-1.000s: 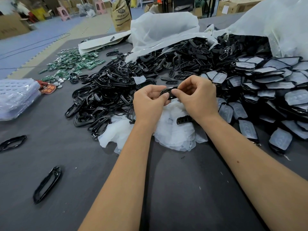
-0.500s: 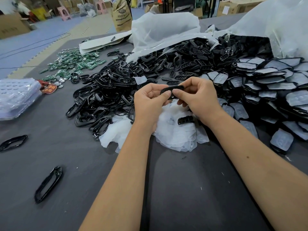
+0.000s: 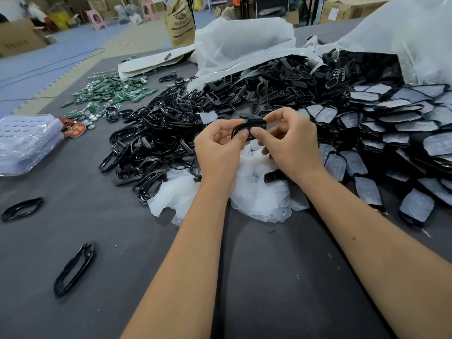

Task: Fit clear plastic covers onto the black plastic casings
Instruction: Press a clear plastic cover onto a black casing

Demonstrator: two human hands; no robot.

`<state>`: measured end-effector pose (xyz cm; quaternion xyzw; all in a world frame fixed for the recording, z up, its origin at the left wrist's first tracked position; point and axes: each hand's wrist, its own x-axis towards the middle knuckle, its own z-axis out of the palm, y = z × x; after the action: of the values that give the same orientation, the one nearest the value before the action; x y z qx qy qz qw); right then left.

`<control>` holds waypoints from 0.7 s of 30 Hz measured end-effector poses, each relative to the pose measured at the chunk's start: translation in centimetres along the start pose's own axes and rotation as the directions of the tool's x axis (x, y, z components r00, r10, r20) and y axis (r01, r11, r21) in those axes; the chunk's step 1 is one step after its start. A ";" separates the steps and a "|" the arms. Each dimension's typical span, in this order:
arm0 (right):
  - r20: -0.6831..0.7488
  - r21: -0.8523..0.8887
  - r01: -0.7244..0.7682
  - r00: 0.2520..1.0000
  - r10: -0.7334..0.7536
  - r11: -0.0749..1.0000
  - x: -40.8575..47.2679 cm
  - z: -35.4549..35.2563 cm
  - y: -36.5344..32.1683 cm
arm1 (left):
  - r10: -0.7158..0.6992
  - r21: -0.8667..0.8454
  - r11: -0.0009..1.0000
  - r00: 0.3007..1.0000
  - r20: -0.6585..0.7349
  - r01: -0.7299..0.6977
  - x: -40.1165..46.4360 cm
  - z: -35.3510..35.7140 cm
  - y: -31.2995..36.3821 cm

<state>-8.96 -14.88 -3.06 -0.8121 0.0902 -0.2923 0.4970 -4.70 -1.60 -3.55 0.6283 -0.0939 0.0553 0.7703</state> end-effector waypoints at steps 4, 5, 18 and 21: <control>0.225 -0.081 0.030 0.974 -0.011 0.996 0.4 -0.3 0.1 | -0.002 -0.100 0.995 0.985 -0.170 -0.015 0.4 -0.1 0.1; 0.331 -0.138 0.091 0.943 -0.040 0.986 0.3 -0.3 0.0 | -0.010 -0.116 0.993 0.980 -0.197 -0.013 0.5 -0.2 0.1; 0.445 -0.101 0.096 0.895 -0.041 0.990 0.4 -0.1 0.2 | -0.061 -0.152 0.988 0.968 -0.244 0.024 0.6 -0.1 0.2; 0.515 -0.274 0.182 0.857 -0.016 0.945 0.2 0.3 -0.2 | -0.072 -0.155 0.987 0.964 -0.255 0.032 0.6 -0.1 0.1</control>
<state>-8.68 -14.61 -2.90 -0.9318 -0.0404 -0.0764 0.3524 -4.14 -1.47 -3.32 0.5584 0.0204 0.1095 0.8221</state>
